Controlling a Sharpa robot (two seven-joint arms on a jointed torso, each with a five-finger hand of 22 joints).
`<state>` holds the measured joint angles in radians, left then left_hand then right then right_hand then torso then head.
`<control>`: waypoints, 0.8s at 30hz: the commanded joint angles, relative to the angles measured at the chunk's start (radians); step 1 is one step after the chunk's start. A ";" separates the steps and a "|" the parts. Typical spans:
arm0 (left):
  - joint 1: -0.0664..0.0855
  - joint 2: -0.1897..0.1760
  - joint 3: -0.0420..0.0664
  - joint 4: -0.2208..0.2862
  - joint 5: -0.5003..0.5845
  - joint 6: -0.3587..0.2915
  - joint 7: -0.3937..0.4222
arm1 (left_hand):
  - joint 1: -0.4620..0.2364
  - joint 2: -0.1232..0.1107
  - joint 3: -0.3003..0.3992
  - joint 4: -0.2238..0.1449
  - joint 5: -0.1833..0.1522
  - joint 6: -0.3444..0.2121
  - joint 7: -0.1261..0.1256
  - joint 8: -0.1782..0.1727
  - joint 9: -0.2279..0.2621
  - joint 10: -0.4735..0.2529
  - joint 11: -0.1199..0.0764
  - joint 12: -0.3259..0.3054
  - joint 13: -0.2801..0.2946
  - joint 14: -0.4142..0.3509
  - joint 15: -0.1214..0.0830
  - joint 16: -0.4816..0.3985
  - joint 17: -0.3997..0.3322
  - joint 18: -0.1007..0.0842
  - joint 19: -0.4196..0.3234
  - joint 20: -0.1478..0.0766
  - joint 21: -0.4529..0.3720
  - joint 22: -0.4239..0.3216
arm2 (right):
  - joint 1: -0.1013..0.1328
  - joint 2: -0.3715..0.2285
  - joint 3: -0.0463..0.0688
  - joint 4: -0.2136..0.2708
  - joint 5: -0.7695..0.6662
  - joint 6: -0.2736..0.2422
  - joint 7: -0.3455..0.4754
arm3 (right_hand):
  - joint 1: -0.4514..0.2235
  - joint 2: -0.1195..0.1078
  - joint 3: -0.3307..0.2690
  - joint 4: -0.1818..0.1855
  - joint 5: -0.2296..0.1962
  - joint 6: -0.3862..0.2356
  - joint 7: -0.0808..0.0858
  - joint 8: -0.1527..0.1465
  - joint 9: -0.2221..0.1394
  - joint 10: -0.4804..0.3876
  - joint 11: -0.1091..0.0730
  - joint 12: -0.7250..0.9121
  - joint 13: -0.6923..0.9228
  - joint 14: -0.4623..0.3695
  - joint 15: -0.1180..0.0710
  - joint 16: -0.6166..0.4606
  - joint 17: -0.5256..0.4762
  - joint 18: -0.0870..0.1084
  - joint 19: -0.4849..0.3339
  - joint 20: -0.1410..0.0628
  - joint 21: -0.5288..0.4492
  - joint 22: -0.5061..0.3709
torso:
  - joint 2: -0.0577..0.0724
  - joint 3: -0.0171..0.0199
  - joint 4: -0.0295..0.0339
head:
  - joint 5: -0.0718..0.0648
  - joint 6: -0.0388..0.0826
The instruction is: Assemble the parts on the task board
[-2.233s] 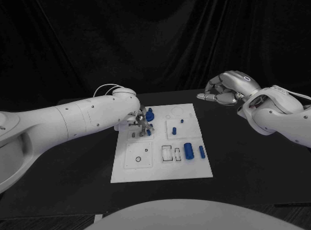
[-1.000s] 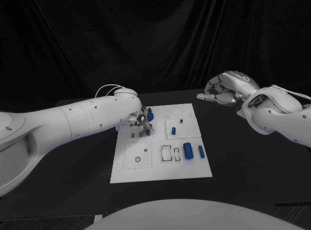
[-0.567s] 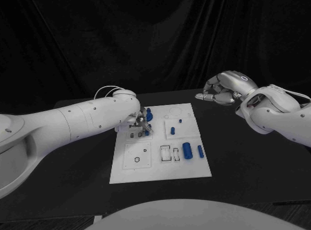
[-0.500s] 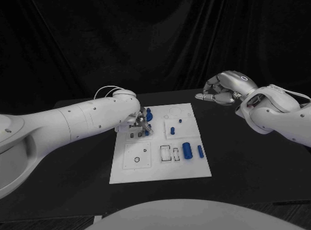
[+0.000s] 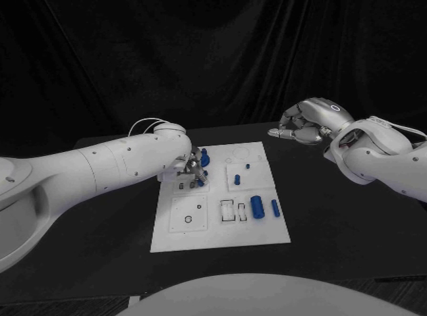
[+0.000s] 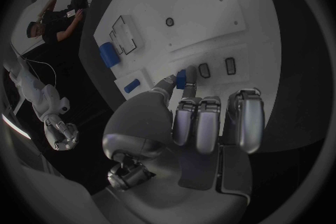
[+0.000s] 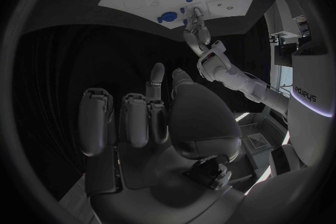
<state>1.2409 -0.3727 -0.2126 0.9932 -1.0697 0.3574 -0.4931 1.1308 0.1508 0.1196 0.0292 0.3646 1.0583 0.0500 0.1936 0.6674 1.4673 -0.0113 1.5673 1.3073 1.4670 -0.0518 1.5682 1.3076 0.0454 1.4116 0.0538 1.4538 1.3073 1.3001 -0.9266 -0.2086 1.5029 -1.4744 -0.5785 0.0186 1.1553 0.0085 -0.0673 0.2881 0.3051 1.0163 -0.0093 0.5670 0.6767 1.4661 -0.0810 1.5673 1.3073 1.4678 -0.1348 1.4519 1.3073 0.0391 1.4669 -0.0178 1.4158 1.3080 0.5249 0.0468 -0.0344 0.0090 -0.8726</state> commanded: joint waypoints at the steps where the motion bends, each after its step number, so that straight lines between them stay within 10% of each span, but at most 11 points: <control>1: -0.002 -0.002 0.001 0.002 0.000 -0.015 0.040 | -0.012 -0.023 0.094 -0.025 0.068 0.011 0.001 -0.007 0.011 0.104 -0.005 0.004 0.264 0.104 -0.006 0.003 0.263 0.004 -0.007 -0.002 -0.006 0.124 | -0.002 -0.001 0.001 0.002 -0.006 0.010 -0.022 | 0.005 0.012 0.003 0.001 0.001 -0.006 0.002 -0.006 0.002 0.105 0.005 0.004 0.263 0.074 0.004 -0.005 0.102 0.001 0.039 0.000 -0.004 0.208 | 0.000 0.0001 0.0000 | -0.002 0.000; 9: -0.002 -0.018 0.001 0.021 0.000 -0.049 0.014 | -0.101 -0.086 0.309 -0.073 0.104 0.026 -0.002 0.005 0.070 0.104 -0.008 0.004 0.264 0.104 -0.011 0.003 0.263 0.002 0.002 -0.002 -0.006 0.136 | -0.002 0.000 0.001 0.001 -0.006 0.014 -0.023 | 0.009 0.014 0.005 0.000 0.003 -0.006 0.002 -0.008 0.004 0.105 0.005 0.004 0.263 0.074 0.004 -0.006 0.100 0.002 0.039 0.000 -0.005 0.208 | 0.000 0.0003 -0.0002 | 0.000 0.000; 24: -0.001 -0.116 0.001 0.122 0.001 -0.160 -0.060 | -0.152 -0.101 0.381 -0.081 0.111 0.032 -0.006 0.009 0.100 0.104 -0.014 0.004 0.264 0.104 -0.018 0.003 0.263 -0.002 0.023 -0.008 0.003 0.151 | -0.005 0.002 0.001 -0.006 -0.005 0.026 -0.033 | 0.014 0.018 0.008 0.000 0.007 -0.007 0.002 -0.011 0.006 0.105 0.005 0.004 0.263 0.074 0.004 -0.007 0.099 0.002 0.038 0.000 -0.007 0.207 | -0.002 0.0017 0.0000 | 0.017 0.000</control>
<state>1.2406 -0.4849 -0.2128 1.1055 -1.0698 0.2534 -0.5306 0.9889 0.0506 0.4238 0.0214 0.4720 1.0800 0.0537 0.1956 0.7663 1.4669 -0.0196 1.5673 1.3080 1.4648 -0.0613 1.5682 1.3074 0.0454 1.4264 0.0469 1.4516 1.3073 1.2973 -0.9253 -0.2086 1.4975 -1.4744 -0.5624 0.0109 1.1658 0.0188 -0.0673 0.2881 0.3090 1.0163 -0.0093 0.5593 0.6813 1.4661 -0.0810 1.5673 1.3080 1.4678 -0.1348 1.4520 1.3073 0.0391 1.4669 -0.0178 1.4115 1.3077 0.5233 0.0477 -0.0345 0.0233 -0.8726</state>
